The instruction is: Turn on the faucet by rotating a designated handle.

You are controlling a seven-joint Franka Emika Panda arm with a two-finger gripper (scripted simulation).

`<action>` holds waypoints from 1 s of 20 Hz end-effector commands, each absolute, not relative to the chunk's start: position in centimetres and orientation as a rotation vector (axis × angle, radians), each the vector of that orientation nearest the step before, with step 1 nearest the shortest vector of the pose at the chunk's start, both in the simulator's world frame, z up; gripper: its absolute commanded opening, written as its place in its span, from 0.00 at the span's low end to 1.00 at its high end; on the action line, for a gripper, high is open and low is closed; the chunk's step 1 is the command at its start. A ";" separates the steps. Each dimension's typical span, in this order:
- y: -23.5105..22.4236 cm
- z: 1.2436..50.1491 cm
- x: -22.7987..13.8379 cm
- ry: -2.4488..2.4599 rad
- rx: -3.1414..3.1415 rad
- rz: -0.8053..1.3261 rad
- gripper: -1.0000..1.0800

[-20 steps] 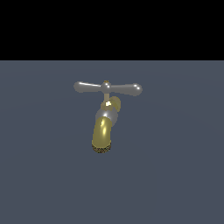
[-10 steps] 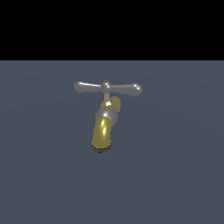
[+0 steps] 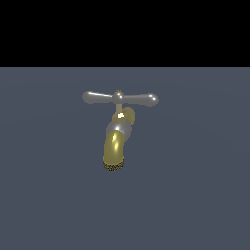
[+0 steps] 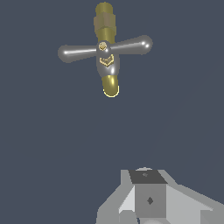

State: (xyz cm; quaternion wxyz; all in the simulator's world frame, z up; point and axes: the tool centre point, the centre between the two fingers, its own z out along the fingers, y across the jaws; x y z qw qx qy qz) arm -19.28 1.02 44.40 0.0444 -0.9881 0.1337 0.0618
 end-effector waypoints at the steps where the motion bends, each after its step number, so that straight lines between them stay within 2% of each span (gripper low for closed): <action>1: 1.5 43.7 -17.8 0.497 -2.989 0.200 0.00; 20: 5.1 36.5 -7.4 1.208 -2.738 0.287 0.00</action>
